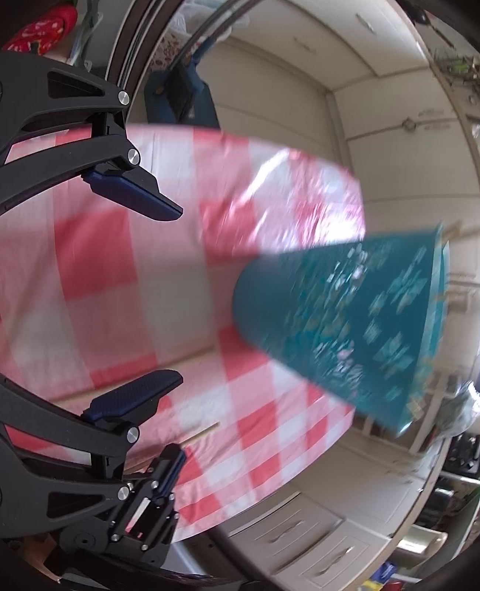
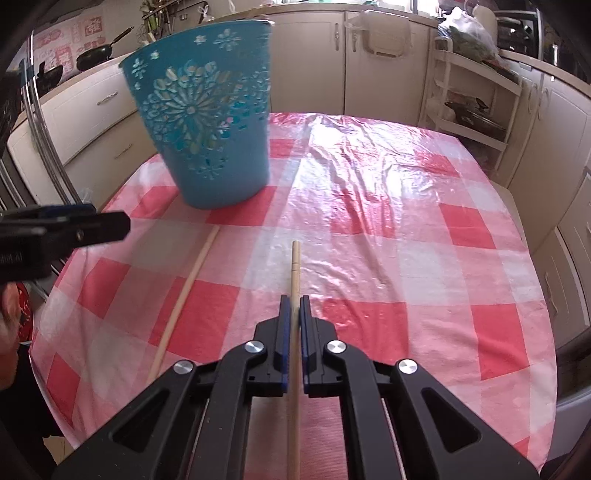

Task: Organize utensils
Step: 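Close the right tool on a chopstick while the left tool closes on the other, then lift the left tool's chopstick over the basket and open to drop it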

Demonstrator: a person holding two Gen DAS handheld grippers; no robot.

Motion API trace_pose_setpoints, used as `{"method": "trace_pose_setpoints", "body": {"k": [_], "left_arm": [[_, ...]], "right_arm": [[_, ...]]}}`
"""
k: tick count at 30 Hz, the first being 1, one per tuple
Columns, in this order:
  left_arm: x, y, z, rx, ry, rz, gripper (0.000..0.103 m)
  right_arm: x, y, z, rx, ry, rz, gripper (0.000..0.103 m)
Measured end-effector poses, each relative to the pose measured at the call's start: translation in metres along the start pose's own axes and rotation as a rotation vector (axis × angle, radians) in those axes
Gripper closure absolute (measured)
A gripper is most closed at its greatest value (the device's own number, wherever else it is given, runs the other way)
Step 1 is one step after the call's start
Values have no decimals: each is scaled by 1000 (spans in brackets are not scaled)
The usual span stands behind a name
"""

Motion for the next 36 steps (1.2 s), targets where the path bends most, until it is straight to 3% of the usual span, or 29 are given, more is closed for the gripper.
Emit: {"method": "trace_pose_setpoints", "body": {"k": [9,15,18,21,23,27,31,36], "left_arm": [[10,-40,35,45,-10,-79,25],[10,-54,42,79,-18,-106,40],[11,-55,47,99,-42,-94,49],[12,-54,51,94,-58,-78,71],[13,-53,53,81,-72,-75,93],[14,-53,54,47,-77,-90,98],[10,-32,36,-12,-20,-94,98],[12,47,11,-99,69,21,98]], "right_arm": [[-1,-1,20,61,-62,-2,97],[3,-4,23,82,-68,-7,97],[4,-4,23,80,-62,-9,97],[4,-5,22,77,-54,-7,97],[4,-5,22,75,-50,-6,97],[5,-6,20,72,-42,-5,97],[5,-6,20,73,-33,-7,97],[7,-7,23,87,-50,-11,97]]}}
Point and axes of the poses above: each gripper's, at about its wrist camera, not at the fingertips, and y roughly against the way its jaws point, z to its right, x to its top, the point moved 3 cm from there along -y, roughly the way its jaws point, and after that the axes turned 9 degrees about -y, right-handed, at the moved point
